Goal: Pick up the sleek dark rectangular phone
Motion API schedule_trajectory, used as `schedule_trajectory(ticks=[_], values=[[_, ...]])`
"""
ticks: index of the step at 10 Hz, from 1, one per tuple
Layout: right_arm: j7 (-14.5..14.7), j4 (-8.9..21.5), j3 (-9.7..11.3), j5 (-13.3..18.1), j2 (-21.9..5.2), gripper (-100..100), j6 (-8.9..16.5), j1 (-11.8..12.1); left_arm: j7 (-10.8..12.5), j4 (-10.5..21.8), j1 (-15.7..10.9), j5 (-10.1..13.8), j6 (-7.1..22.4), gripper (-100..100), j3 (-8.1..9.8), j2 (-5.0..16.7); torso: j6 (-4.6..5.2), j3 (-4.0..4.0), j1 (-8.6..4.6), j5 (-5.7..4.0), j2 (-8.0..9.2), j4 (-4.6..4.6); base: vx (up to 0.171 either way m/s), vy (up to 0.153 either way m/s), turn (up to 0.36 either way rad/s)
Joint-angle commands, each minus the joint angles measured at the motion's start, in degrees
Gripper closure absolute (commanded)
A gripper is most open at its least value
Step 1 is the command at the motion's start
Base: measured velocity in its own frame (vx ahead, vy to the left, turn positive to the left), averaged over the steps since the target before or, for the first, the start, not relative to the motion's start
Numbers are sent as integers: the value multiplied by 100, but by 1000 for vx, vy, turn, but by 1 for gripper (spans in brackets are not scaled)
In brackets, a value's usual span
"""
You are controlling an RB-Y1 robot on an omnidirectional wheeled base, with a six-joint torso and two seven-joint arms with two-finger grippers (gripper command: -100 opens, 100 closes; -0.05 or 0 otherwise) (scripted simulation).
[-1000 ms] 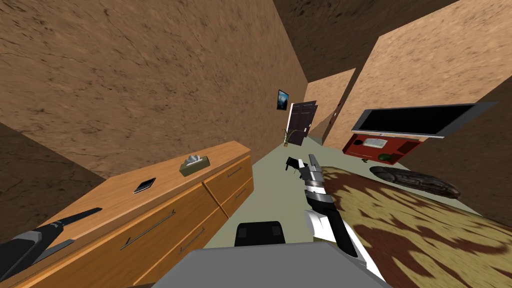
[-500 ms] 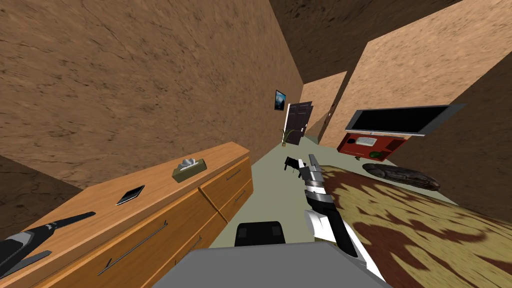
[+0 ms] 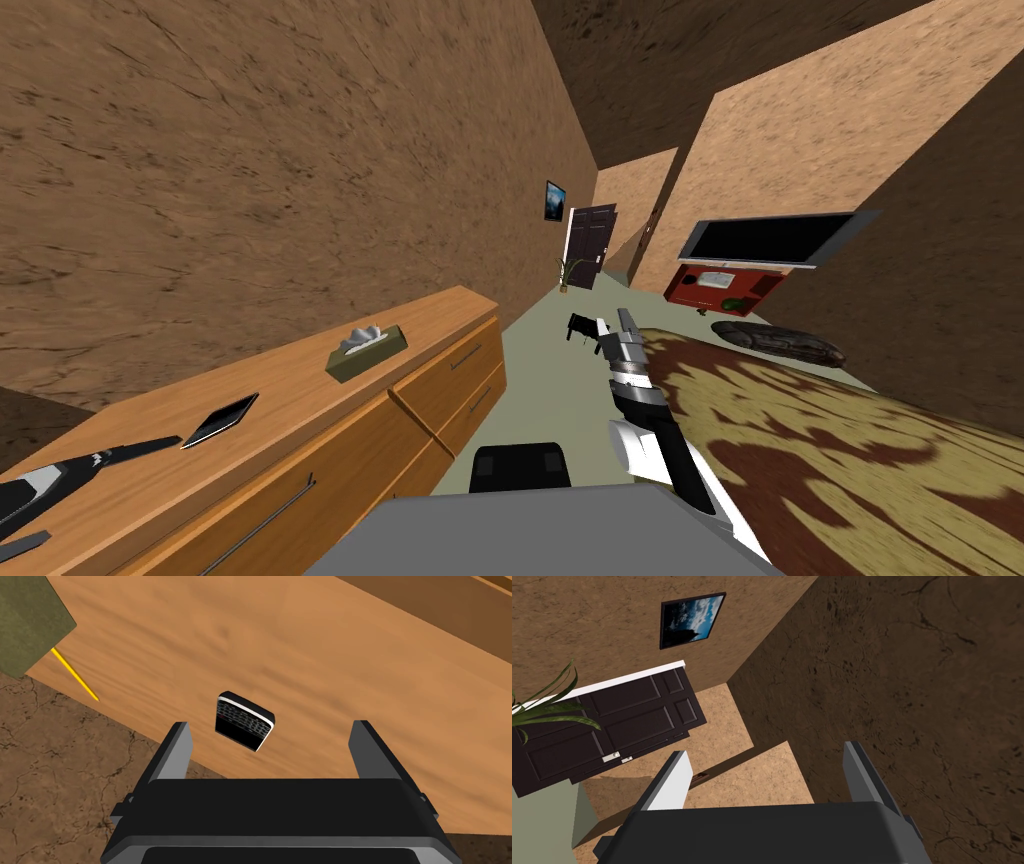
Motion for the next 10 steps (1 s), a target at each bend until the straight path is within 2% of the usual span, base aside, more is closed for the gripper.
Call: schedule_trajectory(ticks=[1, 3, 4, 8, 10], values=[[0, 0, 0, 0, 0, 0, 0, 0, 107, 72, 84, -93, -82, -100, 3, 172, 0, 0, 0, 0, 0, 0, 46, 49, -54], [0, 0, 0, 0, 0, 0, 0, 0, 427, 313, 356, -420, -333, -100, -43, 557, -1, 1, -5, -1, 2, 1, 67, 70, -104], [0, 0, 0, 0, 0, 0, 0, 0, 427, 313, 356, -420, -333, -100, -43, 645, 0, -3, 3, 1, -5, -1, 55, 73, -63], [0, 0, 0, 0, 0, 0, 0, 0, 898, 619, 772, -916, -717, -100, -143, 1375, -2, -1, 6, 3, -2, -1, 56, 80, -97], [0, 0, 0, 0, 0, 0, 0, 0, 1035, 688, 897, -1060, -832, -100, -181, 1615, -3, 1, -2, 1, 3, 1, 39, 66, -56]])
